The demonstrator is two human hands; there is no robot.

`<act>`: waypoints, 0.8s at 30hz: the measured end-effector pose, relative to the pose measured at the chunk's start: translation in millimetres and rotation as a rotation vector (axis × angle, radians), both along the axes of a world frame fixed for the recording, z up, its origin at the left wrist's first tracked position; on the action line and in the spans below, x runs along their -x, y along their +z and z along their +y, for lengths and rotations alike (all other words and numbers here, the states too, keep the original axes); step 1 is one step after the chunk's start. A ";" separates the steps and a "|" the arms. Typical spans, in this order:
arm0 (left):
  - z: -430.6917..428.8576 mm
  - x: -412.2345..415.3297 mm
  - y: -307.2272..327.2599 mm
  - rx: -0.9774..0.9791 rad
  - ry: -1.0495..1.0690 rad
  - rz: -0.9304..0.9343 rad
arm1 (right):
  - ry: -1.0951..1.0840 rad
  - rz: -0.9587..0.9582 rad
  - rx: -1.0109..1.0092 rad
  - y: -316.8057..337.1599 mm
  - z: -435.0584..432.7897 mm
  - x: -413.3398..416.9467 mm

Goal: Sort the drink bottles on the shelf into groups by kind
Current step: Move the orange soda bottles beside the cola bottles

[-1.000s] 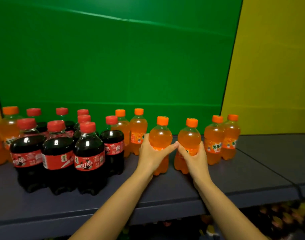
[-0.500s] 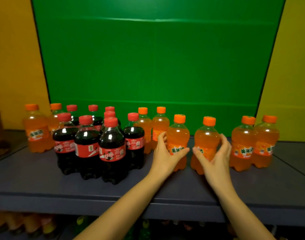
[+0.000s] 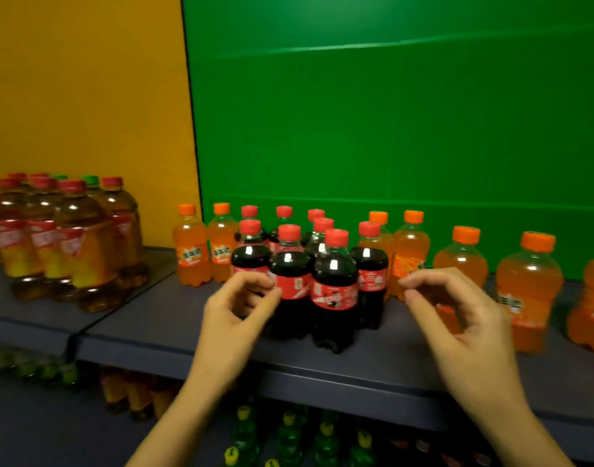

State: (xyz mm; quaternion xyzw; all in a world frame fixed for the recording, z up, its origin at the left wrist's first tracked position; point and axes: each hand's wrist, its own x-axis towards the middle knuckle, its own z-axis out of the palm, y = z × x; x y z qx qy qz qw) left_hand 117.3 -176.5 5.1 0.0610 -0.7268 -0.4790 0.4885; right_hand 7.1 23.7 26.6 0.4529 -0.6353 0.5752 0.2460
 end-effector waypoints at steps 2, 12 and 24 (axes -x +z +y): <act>-36.8 -16.1 0.4 -0.012 0.085 0.011 | 0.079 -0.015 -0.028 -2.0 -32.2 -22.1; -176.8 -35.8 12.1 0.070 0.220 -0.269 | 0.271 -0.132 -0.192 -13.4 -222.4 -85.8; -263.1 34.9 -1.1 -0.104 -0.004 -0.435 | -0.052 -0.457 -0.268 -22.2 -339.5 -51.5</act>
